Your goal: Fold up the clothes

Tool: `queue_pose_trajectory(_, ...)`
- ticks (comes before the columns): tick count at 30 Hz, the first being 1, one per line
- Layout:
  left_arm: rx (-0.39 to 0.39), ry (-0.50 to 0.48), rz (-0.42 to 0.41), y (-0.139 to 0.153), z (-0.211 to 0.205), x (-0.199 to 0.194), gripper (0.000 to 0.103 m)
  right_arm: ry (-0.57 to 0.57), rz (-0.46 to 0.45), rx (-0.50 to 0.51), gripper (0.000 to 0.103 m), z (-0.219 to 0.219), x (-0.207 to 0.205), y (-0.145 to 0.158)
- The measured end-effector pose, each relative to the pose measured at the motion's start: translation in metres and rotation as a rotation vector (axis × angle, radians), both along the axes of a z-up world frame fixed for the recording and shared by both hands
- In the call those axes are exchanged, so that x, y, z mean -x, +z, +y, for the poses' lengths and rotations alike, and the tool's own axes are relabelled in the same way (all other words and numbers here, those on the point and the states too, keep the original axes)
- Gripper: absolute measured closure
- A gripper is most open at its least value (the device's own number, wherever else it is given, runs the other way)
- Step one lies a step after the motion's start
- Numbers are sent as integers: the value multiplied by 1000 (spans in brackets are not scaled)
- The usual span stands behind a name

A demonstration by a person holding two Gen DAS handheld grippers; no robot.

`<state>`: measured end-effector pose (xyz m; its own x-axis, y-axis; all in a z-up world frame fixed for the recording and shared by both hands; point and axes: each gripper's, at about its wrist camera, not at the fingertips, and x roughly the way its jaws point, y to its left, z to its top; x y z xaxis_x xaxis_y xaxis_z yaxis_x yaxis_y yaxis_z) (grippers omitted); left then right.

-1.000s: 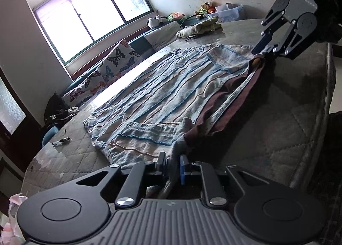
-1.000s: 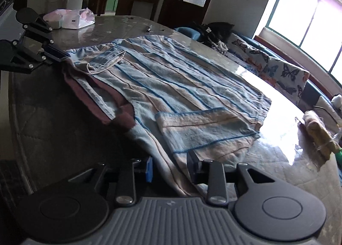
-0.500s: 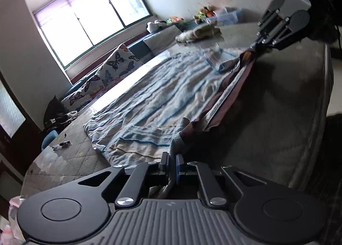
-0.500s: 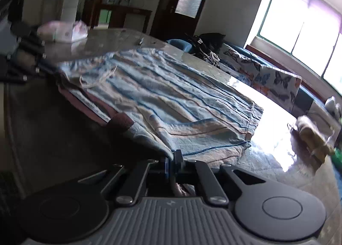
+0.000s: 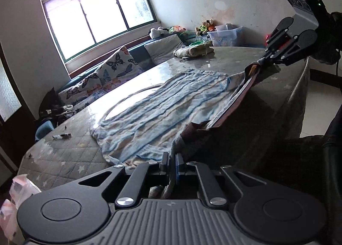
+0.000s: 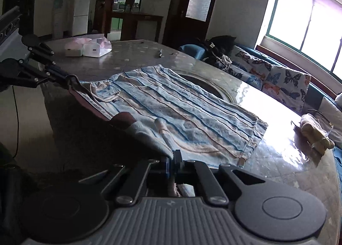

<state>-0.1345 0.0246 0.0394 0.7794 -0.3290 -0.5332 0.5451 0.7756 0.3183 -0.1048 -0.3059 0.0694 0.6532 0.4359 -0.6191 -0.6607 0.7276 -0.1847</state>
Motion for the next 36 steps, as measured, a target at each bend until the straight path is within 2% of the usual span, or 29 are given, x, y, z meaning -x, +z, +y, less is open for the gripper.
queue_pose_trajectory(3, 0, 11, -18, 9, 0, -23, 97, -9, 1, -4, 100, 1, -9, 9)
queue_pose_trajectory(8, 3, 33, -44, 24, 2, -70, 98, -19, 6, -32, 100, -1, -47, 30)
queue_pose_trajectory(14, 5, 59, -72, 42, 4, -128, 98, -29, 18, -56, 100, 3, -112, 48)
queue_pose_trajectory(18, -24, 77, -56, 40, 1, -183, 99, -45, 37, -51, 100, 9, -161, 51)
queue_pose_trajectory(24, -47, 98, -2, 29, -1, -264, 98, -91, 109, -38, 100, 19, -238, 32)
queue_pose_trajectory(29, -62, 145, 46, 3, -7, -318, 98, -161, 190, -49, 99, 19, -291, 0)
queue_pose_trajectory(31, -68, 165, 50, -9, -9, -331, 94, -205, 209, -68, 99, 18, -301, -14)
queue_pose_trajectory(32, -78, 187, 50, -15, -11, -336, 91, -234, 225, -82, 96, 16, -308, -23)
queue_pose_trajectory(33, -87, 209, 50, -21, -12, -341, 89, -263, 223, -100, 85, 14, -312, -29)
queue_pose_trajectory(34, -92, 234, 52, -26, -13, -346, 89, -296, 224, -126, 80, 11, -316, -34)
queue_pose_trajectory(36, -81, 296, 63, -34, -7, -354, 89, -347, 237, -181, 76, 5, -323, -42)
